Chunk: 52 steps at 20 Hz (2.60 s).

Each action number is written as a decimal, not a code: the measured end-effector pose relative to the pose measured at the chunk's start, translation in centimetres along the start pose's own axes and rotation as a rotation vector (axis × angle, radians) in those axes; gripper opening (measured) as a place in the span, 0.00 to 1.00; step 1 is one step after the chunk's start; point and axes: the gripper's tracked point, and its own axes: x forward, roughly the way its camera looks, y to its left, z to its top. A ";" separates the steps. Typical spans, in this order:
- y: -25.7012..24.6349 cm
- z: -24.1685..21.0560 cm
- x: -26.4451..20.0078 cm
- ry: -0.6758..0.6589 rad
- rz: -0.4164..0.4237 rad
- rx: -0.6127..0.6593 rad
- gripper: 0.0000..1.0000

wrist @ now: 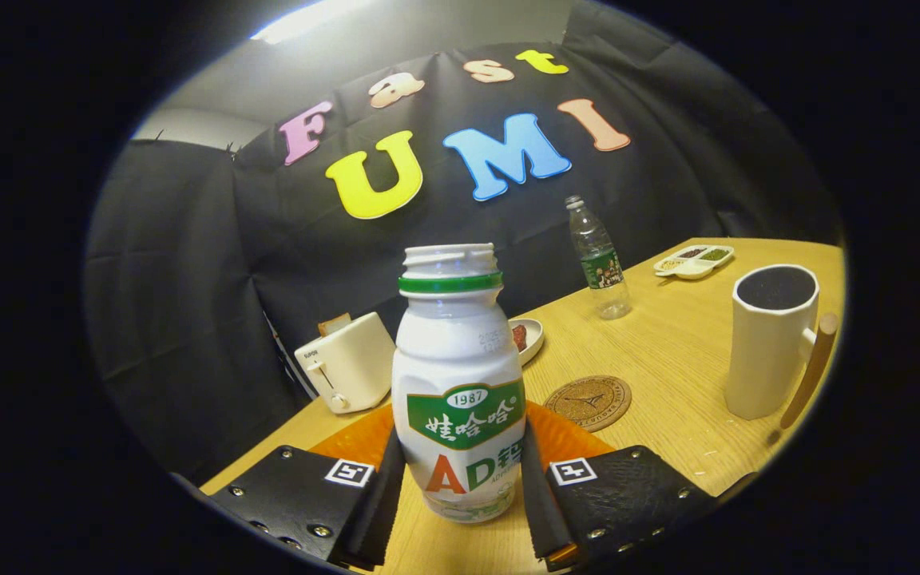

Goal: Take the bottle from table, then pour the juice into the cup, finally place the bottle on the coaster

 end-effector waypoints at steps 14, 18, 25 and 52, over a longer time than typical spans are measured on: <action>-0.2 6.7 -1.8 -0.146 0.162 0.512 0.65; -1.0 8.8 -2.4 -0.195 0.194 0.661 0.65; -2.5 10.0 -2.5 -0.207 0.204 0.798 0.65; -3.1 12.9 -3.4 -0.293 0.273 1.130 0.65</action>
